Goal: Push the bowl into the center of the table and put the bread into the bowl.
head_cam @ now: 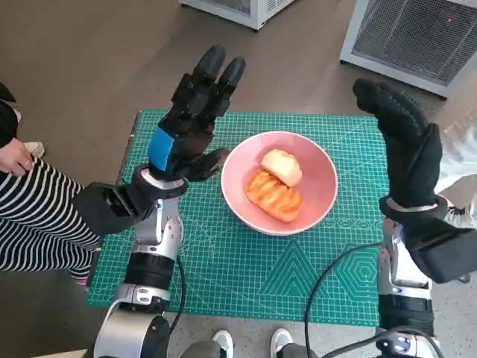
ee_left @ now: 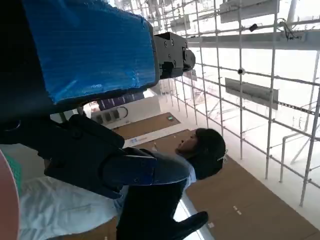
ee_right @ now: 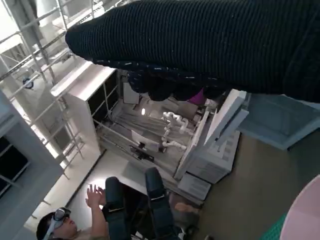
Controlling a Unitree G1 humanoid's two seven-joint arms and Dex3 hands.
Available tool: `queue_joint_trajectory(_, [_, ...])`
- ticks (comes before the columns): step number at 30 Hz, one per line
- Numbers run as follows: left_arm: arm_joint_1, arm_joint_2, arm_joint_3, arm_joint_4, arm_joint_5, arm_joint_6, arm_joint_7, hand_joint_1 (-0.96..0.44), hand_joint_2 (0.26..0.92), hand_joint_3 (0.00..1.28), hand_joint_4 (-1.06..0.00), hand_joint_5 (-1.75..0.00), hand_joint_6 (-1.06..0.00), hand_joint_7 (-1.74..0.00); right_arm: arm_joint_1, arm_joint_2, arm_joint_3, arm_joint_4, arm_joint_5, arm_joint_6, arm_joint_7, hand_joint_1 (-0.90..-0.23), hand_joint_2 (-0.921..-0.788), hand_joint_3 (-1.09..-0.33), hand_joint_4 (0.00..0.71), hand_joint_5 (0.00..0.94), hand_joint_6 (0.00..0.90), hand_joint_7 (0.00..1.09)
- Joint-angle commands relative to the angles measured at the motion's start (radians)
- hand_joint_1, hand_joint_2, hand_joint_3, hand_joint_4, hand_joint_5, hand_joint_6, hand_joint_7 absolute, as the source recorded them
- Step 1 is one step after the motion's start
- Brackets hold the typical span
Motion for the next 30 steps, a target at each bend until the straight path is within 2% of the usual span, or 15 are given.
queue_joint_trajectory(1, [-0.015,-0.013,0.007,-0.010,-0.024,0.008,-0.007,-0.66,0.864,0.30,0.00,-0.22,0.00,-0.41,-0.003,-0.005,0.001,0.031,0.006,-0.002,0.012,-0.684,-0.921,-0.691,0.158,0.005,0.037,0.49])
queue_joint_trajectory(6, [-0.017,-0.015,0.008,-0.006,-0.022,0.005,-0.015,-0.65,0.852,0.30,0.00,-0.24,0.00,-0.42,-0.005,-0.005,-0.001,0.042,0.014,-0.008,0.020,-0.686,-0.921,-0.690,0.159,0.005,0.039,0.48])
queue_joint_trajectory(30, [-0.002,0.003,-0.005,-0.016,0.009,-0.009,-0.022,-0.68,0.850,0.30,0.00,-0.27,0.00,-0.42,0.008,-0.005,-0.002,0.036,0.014,-0.005,0.026,-0.687,-0.921,-0.688,0.161,0.004,0.043,0.48])
